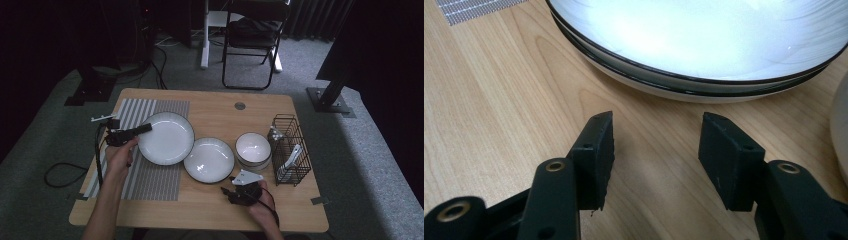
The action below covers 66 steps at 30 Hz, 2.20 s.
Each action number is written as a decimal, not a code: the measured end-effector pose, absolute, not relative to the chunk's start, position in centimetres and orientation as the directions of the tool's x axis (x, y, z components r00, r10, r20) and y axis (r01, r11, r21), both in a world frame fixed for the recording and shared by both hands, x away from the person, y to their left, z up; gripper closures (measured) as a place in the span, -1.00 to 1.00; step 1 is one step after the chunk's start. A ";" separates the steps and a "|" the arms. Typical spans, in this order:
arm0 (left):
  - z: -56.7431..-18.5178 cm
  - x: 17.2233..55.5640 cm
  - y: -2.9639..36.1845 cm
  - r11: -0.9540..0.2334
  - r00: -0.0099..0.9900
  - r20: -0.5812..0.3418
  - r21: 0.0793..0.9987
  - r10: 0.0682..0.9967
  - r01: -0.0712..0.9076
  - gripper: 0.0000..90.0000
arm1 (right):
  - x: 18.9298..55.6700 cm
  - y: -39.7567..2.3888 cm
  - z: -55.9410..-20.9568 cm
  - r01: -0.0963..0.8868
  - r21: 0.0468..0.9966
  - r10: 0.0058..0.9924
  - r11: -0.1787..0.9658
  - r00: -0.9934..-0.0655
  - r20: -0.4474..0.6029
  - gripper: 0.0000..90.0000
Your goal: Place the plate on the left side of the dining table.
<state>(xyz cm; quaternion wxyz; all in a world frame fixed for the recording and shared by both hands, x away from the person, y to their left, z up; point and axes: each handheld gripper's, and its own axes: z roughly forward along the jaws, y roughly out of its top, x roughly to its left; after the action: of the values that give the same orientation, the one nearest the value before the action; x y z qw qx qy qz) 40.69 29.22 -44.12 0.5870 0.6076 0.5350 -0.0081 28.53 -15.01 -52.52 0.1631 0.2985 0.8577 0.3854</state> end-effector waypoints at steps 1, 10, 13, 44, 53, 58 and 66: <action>-44.1 40.7 29.2 0.262 0.427 -0.638 0.705 0.641 0.660 0.81 | 28.5 -15.0 -52.5 0.386 0.759 0.638 0.525 -0.769 -0.050 0.05; -44.2 40.4 31.3 0.281 0.402 -0.633 0.706 0.661 0.650 0.81 | 28.9 -15.2 -52.6 0.412 0.754 0.635 0.513 -0.772 -0.010 -0.04; -44.2 40.4 31.7 0.281 0.394 -0.628 0.707 0.671 0.649 0.81 | 28.9 -15.2 -52.6 0.413 0.752 0.633 0.514 -0.774 -0.007 -0.06; -46.8 41.8 35.5 0.317 0.279 -0.620 0.675 0.734 0.666 0.81 | 29.0 -15.1 -52.6 0.412 0.750 0.627 0.518 -0.779 -0.005 -0.12; -48.2 42.9 35.7 0.316 0.231 -0.608 0.655 0.759 0.687 0.80 | 29.0 -15.1 -52.6 0.411 0.750 0.625 0.519 -0.780 -0.005 -0.13; -48.9 43.2 36.0 0.326 0.208 -0.613 0.641 0.762 0.695 0.80 | 29.0 -15.1 -52.6 0.411 0.750 0.625 0.519 -0.780 -0.005 -0.13; -49.3 43.4 36.0 0.326 0.204 -0.617 0.634 0.760 0.702 0.80 | 29.0 -15.1 -52.6 0.410 0.750 0.625 0.519 -0.780 -0.006 -0.13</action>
<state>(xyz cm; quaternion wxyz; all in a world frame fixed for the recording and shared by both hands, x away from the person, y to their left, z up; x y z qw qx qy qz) 43.39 36.05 -49.31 0.5157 0.5797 0.6302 0.0283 28.96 -15.07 -52.58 0.1387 0.3009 0.8604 0.3872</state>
